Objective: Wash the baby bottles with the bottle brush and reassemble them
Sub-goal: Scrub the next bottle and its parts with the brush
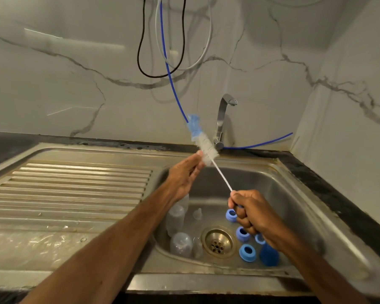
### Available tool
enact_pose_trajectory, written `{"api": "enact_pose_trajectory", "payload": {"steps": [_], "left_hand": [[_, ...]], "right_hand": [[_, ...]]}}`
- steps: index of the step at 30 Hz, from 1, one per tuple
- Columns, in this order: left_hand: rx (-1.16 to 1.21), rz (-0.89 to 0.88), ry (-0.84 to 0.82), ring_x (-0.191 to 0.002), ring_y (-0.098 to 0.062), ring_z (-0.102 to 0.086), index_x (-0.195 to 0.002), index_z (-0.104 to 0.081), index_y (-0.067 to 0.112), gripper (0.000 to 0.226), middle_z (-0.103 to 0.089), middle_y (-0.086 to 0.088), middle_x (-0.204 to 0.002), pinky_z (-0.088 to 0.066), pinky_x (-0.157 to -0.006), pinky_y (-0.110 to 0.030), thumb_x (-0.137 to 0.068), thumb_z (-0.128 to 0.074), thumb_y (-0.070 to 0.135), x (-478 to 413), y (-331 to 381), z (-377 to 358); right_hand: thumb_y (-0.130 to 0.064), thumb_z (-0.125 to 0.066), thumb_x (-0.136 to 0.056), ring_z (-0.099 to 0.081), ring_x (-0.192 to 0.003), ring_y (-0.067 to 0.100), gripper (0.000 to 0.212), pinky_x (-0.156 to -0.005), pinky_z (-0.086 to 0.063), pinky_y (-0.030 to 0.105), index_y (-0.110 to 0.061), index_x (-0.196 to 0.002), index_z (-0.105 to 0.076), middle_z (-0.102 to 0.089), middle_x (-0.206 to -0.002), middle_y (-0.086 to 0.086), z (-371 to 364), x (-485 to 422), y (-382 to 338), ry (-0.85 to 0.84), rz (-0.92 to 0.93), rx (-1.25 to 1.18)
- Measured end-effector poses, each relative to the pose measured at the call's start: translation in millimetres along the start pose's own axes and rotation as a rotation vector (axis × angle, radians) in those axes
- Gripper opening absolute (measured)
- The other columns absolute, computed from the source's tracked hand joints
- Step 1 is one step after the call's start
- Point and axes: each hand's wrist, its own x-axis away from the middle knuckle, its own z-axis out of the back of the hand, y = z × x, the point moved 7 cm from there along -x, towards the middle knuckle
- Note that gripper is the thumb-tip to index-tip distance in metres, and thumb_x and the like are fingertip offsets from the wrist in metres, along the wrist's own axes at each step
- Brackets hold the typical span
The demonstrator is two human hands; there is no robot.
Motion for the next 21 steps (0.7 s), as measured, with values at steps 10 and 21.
{"api": "enact_pose_trajectory", "payload": {"steps": [10,21], "left_hand": [[-0.031,-0.032,0.092,-0.087,-0.017,-0.076,-0.109,-0.072,-0.004,0.028,-0.076,-0.017,-0.109,-0.06,-0.069,-0.02,-0.086,-0.079,0.009,1.4,-0.6,6.0],[-0.206,0.152,-0.081,-0.088,-0.017,-0.069,-0.121,-0.072,0.008,0.044,-0.073,-0.013,-0.103,-0.057,-0.08,-0.032,-0.092,-0.073,0.04,9.4,-35.1,-22.8]], "right_hand": [[-0.023,-0.039,-0.108,-0.02,-0.04,0.008,0.036,-0.043,-0.014,0.019,-0.012,-0.075,-0.051,-0.029,-0.053,-0.001,-4.9,6.2,2.9,-0.025,-0.036,-0.016],[-0.022,-0.041,-0.107,-0.025,-0.036,0.008,0.038,-0.036,-0.02,0.018,-0.006,-0.078,-0.058,-0.033,-0.051,0.002,13.4,1.5,-10.4,0.173,0.045,0.012]]}}
